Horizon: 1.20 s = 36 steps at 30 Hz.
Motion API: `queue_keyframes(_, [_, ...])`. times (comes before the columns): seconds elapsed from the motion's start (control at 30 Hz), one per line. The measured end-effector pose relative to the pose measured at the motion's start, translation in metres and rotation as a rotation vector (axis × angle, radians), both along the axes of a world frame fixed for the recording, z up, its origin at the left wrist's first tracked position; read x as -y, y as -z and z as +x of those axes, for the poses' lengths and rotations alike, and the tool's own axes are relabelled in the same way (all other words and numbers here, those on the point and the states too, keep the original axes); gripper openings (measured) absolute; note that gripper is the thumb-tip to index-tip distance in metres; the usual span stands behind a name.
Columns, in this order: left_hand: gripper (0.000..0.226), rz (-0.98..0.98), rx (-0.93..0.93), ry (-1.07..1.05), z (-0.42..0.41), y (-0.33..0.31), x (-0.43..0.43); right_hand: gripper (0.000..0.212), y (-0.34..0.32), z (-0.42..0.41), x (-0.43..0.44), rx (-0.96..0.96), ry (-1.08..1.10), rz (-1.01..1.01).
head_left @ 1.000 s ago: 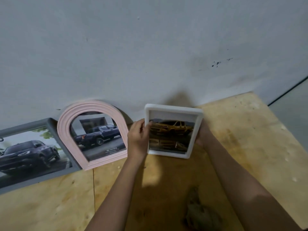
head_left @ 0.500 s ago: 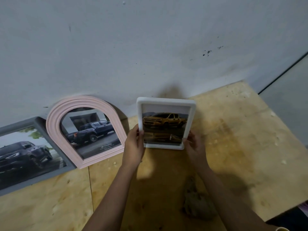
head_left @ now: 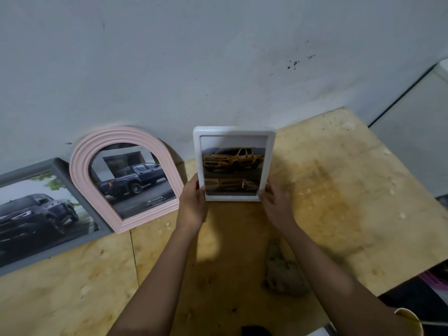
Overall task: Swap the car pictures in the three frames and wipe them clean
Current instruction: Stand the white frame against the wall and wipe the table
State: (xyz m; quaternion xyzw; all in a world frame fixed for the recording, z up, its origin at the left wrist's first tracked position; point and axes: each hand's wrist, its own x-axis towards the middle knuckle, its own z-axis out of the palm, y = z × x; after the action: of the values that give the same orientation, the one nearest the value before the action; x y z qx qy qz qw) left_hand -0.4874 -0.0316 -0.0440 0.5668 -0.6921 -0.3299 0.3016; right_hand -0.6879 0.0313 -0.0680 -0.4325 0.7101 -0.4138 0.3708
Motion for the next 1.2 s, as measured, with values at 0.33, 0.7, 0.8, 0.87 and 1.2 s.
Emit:
queue_keyframes(0.33, [0.034, 0.105, 0.04, -0.067, 0.08, 0.014, -0.117, 0.055, -0.014, 0.019, -0.101, -0.348, 0.08, 0.123])
queue_keyframes(0.7, [0.05, 0.061, 0.427, -0.219, 0.263, 0.06, -0.24, 0.055, 0.015, 0.114, -0.186, -0.669, 0.18, 0.319])
queue_keyframes(0.8, [0.058, 0.063, 0.506, -0.132, 0.283, 0.063, -0.25, 0.052, 0.017, 0.147, -0.192, -0.7, 0.189, 0.336])
queue_keyframes(0.87, [0.059, 0.069, 0.528, -0.084, 0.287, 0.063, -0.251, 0.051, 0.02, 0.168, -0.197, -0.701, 0.167, 0.333])
queue_keyframes(1.2, [0.051, 0.063, 0.48, -0.055, 0.293, 0.065, -0.245, 0.047, 0.027, 0.298, -0.238, -0.697, -0.102, 0.147])
